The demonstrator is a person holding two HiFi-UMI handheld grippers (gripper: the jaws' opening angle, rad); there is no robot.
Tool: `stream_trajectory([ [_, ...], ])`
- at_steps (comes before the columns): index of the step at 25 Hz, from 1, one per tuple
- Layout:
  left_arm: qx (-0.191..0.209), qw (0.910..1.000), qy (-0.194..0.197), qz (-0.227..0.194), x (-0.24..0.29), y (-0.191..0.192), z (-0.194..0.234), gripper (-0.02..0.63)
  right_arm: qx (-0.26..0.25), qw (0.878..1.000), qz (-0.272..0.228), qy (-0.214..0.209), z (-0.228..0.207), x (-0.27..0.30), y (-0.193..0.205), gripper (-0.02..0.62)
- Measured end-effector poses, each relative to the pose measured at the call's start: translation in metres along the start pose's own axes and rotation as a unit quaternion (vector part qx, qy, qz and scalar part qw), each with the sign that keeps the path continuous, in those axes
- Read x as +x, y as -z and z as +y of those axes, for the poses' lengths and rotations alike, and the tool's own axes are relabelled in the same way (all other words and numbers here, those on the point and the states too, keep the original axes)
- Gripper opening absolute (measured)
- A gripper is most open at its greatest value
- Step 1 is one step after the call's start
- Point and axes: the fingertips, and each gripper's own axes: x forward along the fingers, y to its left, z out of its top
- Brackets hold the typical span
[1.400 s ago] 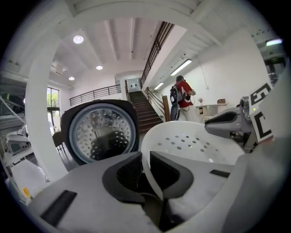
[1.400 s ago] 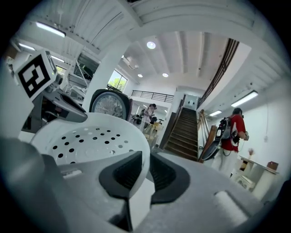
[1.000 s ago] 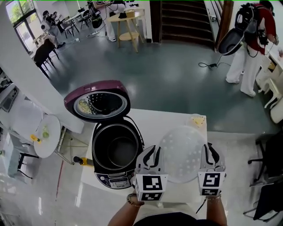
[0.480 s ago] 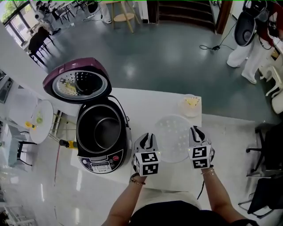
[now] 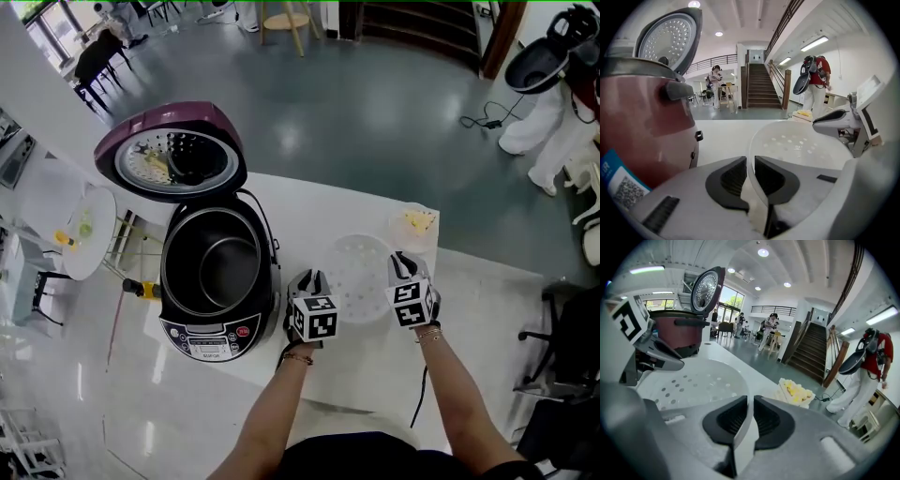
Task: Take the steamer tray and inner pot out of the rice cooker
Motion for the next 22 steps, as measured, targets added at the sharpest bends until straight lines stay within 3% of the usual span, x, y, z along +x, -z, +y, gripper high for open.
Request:
stream_trajectory([
  [10, -0.002, 0.9997, -0.020, 0.014, 0.037, -0.006, 0.012, 0.049, 0.020, 1.000, 0.016, -0.001, -0.006, 0.034, -0.001, 0.043],
  [14, 0.007, 0.9990, -0.038, -0.020, 0.034, -0.020, 0.016, 0.054, 0.038, 0.999, 0.016, 0.000, -0.007, 0.039, 0.000, 0.043],
  [16, 0.012, 0.9983, -0.042, -0.039, 0.024, -0.033, 0.013, 0.102, 0.042, 0.999, 0.017, 0.005, -0.009, 0.041, -0.001, 0.043],
  [18, 0.020, 0.9980, -0.027, -0.054, 0.010, -0.046, 0.004, 0.172, 0.045, 0.999, 0.017, 0.007, -0.010, 0.042, -0.002, 0.043],
  [20, 0.021, 0.9970, 0.003, -0.075, -0.009, -0.061, -0.011, 0.187, 0.061, 0.998, 0.016, -0.003, -0.008, 0.039, -0.001, 0.045],
  [21, 0.022, 0.9957, 0.019, -0.088, -0.021, -0.069, -0.019, 0.189, 0.071, 0.997, 0.015, -0.010, -0.007, 0.037, -0.001, 0.083],
  [22, 0.027, 0.9938, 0.035, -0.102, -0.035, -0.077, -0.028, 0.187, 0.081, 0.997, 0.013, -0.012, -0.008, 0.033, -0.002, 0.167],
])
